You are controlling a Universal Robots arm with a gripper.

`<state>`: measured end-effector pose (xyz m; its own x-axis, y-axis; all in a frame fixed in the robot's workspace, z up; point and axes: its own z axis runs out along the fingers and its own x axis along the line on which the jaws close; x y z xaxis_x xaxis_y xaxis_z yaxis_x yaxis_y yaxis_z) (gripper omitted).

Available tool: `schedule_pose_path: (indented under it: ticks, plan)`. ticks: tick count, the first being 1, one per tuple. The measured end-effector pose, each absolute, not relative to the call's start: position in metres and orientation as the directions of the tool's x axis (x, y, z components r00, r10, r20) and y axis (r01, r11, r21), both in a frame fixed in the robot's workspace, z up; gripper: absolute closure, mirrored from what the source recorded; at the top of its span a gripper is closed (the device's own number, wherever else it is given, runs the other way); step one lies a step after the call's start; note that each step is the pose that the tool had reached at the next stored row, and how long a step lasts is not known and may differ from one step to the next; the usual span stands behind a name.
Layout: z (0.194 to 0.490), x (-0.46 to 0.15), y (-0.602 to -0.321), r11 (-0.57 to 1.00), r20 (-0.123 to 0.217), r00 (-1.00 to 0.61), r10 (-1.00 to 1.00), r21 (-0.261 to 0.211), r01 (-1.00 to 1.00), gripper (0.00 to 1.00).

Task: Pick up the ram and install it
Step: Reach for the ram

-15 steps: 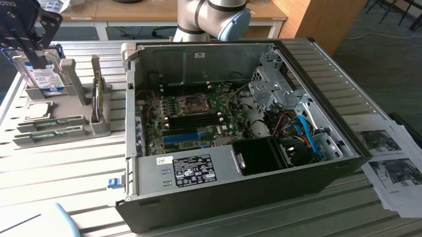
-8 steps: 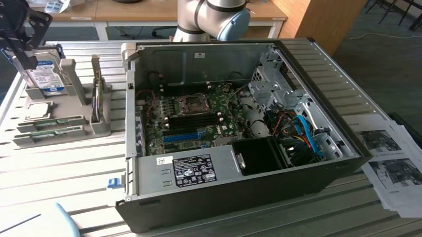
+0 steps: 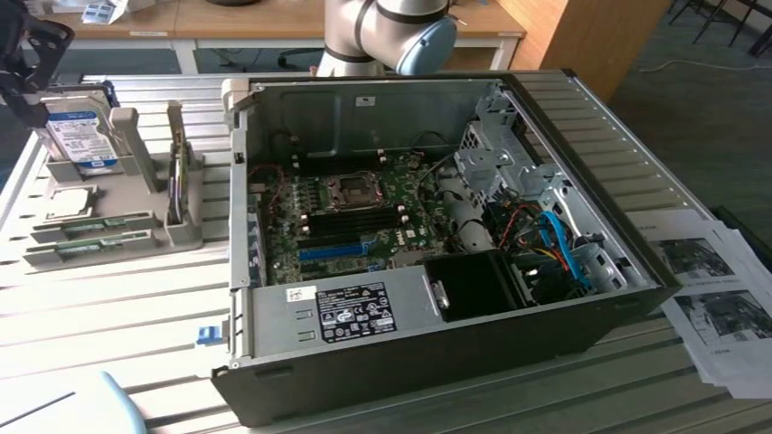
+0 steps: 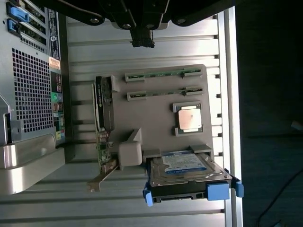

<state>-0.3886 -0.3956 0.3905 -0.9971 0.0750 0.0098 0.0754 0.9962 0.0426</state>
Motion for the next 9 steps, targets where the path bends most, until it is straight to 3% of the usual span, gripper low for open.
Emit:
schedule_pose_path:
  ticks: [9]
  plan:
    - [0.390, -0.405, -0.395, 0.996, 0.014, -0.997, 0.075, 0.042, 0.076, 0.91]
